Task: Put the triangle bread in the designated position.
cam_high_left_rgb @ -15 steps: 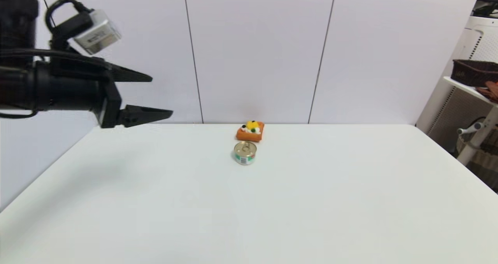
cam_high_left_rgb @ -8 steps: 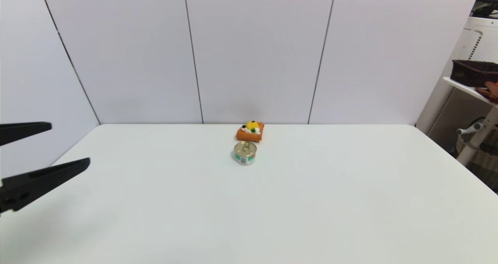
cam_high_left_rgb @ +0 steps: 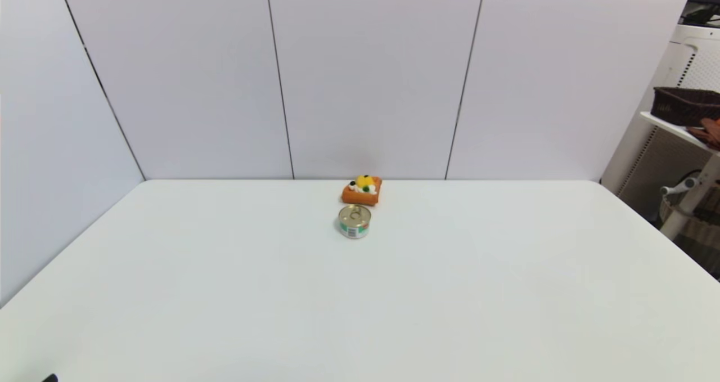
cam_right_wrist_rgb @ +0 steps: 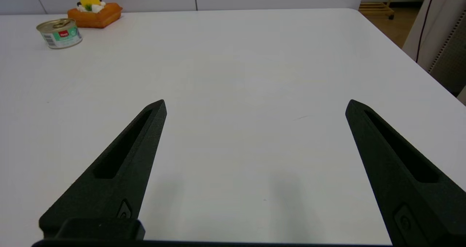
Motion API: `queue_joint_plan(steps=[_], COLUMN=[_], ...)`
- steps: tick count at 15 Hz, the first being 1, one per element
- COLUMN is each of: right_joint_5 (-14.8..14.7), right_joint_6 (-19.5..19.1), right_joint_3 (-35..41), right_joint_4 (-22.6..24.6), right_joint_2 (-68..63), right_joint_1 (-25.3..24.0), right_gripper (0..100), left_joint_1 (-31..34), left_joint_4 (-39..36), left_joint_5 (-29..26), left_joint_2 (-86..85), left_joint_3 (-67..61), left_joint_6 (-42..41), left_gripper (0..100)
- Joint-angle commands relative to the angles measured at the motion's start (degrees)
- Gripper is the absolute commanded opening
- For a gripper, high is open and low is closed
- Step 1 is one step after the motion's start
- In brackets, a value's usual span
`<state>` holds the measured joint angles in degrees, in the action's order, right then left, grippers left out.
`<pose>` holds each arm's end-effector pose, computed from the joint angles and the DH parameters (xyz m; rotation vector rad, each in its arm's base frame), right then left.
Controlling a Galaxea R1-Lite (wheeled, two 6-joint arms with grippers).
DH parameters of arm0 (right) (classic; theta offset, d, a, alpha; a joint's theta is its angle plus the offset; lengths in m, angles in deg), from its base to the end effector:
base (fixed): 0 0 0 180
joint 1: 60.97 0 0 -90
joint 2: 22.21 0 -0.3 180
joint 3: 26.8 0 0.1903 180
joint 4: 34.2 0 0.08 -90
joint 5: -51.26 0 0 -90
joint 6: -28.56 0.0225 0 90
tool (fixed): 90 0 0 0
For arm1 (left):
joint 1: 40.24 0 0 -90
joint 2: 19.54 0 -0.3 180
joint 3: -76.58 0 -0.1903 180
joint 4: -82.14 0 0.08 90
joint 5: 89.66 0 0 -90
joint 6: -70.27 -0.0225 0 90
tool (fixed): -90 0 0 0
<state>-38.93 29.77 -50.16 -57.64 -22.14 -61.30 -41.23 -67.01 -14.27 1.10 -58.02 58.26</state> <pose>-0.0229 -0.0002 0.0753 0.0211 0.0002 0.0024 -0.0068 -0.0056 0.1747 0.1955 0.0770 -0.2820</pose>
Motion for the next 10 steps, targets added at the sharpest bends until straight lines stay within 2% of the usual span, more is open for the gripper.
queue_joint_plan(steps=[1, 4, 7, 9, 10], right_joint_5=[0.0, 0.0, 0.0, 0.0, 0.0], right_joint_6=[0.0, 0.0, 0.0, 0.0, 0.0], right_joint_3=[0.0, 0.0, 0.0, 0.0, 0.0], right_joint_4=[0.0, 0.0, 0.0, 0.0, 0.0], right_joint_2=[-0.1, -0.1, -0.1, -0.1, -0.1], right_joint_1=[0.0, 0.0, 0.0, 0.0, 0.0], right_gripper=[100, 100, 100, 100, 100], left_joint_1=[0.5, 0.5, 0.5, 0.5, 0.5], left_joint_4=[-0.2, -0.3, -0.8, -7.8, -7.7], left_joint_5=[2.7, 4.4, 10.9, 11.7, 11.7], left_joint_2=[-14.8, -20.2, -20.6, -20.6, -20.6], left_joint_3=[-12.1, -16.6, -19.4, -22.0, -22.0], left_joint_6=[2.3, 3.5, 4.5, 7.0, 7.7], left_gripper=[100, 100, 100, 100, 100])
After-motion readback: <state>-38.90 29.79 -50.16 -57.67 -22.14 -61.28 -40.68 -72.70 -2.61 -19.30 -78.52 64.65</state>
